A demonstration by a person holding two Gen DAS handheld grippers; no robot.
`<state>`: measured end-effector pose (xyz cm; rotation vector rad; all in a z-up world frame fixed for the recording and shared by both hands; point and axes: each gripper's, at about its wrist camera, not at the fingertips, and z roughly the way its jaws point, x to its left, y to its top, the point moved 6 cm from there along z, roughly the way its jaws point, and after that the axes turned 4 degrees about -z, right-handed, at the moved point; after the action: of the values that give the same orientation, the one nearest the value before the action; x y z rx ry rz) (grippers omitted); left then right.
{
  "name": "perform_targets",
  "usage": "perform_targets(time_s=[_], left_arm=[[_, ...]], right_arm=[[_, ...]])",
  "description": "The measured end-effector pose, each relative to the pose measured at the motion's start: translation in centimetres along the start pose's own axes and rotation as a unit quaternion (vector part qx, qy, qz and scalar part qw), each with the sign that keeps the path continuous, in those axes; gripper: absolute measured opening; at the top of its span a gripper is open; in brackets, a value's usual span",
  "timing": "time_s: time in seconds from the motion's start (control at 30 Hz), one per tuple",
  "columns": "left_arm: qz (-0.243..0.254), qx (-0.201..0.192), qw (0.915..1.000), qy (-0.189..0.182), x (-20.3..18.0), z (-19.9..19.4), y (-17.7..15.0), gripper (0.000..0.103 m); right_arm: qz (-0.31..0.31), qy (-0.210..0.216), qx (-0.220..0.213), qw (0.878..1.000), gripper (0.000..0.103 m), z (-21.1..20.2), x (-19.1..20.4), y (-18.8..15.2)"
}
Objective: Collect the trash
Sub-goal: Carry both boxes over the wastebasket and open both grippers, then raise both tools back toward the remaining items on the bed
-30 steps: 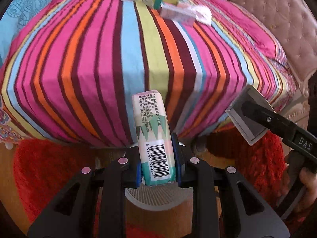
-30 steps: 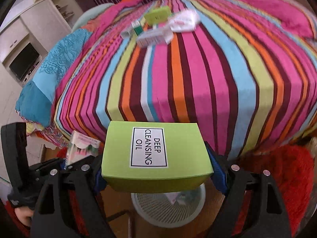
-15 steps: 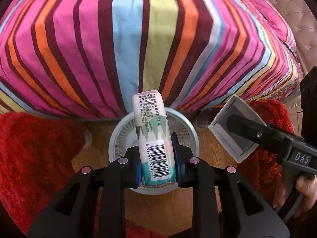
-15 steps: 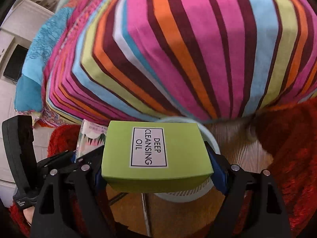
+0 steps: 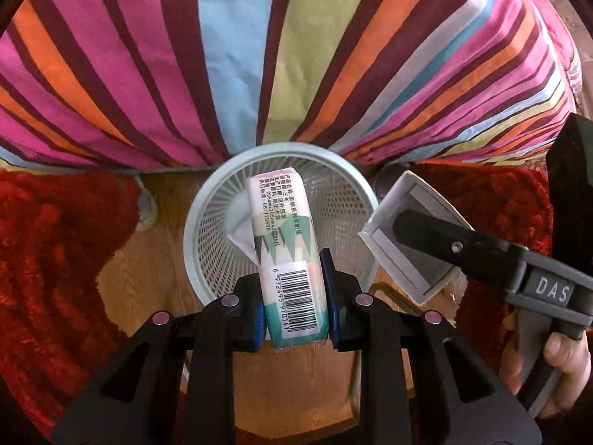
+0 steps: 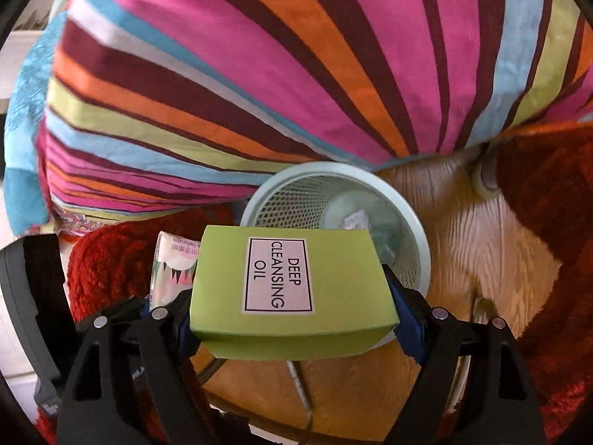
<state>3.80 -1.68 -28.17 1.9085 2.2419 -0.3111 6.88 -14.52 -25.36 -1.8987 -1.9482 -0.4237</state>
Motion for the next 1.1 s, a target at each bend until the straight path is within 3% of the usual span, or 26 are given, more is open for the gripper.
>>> perform_targets(time_s=[0.33,0.37,0.4,0.43,0.47,0.67,1.1], left_arm=[[-0.020,0.045,0.9988,0.002,0.8,2.0,0.0,0.026],[-0.021,0.051,0.9985,0.005,0.9,2.2,-0.1,0.032],[-0.021,0.052,0.9984,0.007,1.0,2.4,-0.1,0.060],[-0.021,0.049,0.9985,0.010,1.0,2.3,0.0,0.076],[-0.019,0.043,0.9988,0.014,0.9,2.1,0.1,0.084],[-0.012,0.033,0.9993,0.014,0.7,1.9,0.4,0.084],[-0.018,0.017,0.9996,0.016,0.9,1.1,0.7,0.084]], right_arm=[[0.033,-0.015,0.049,0.998,0.081,2.8,-0.7,-0.4],[0.040,-0.016,0.058,0.997,0.088,3.1,-0.9,-0.5],[0.041,-0.015,0.061,0.997,0.094,3.2,-0.9,-0.6],[0.041,-0.012,0.060,0.997,0.095,3.3,-0.9,-0.6],[0.040,-0.011,0.057,0.998,0.095,3.3,-0.8,-0.5],[0.057,-0.010,0.010,0.998,0.095,2.4,-1.6,0.5],[0.064,-0.012,-0.006,0.998,0.095,1.6,-1.7,0.7]])
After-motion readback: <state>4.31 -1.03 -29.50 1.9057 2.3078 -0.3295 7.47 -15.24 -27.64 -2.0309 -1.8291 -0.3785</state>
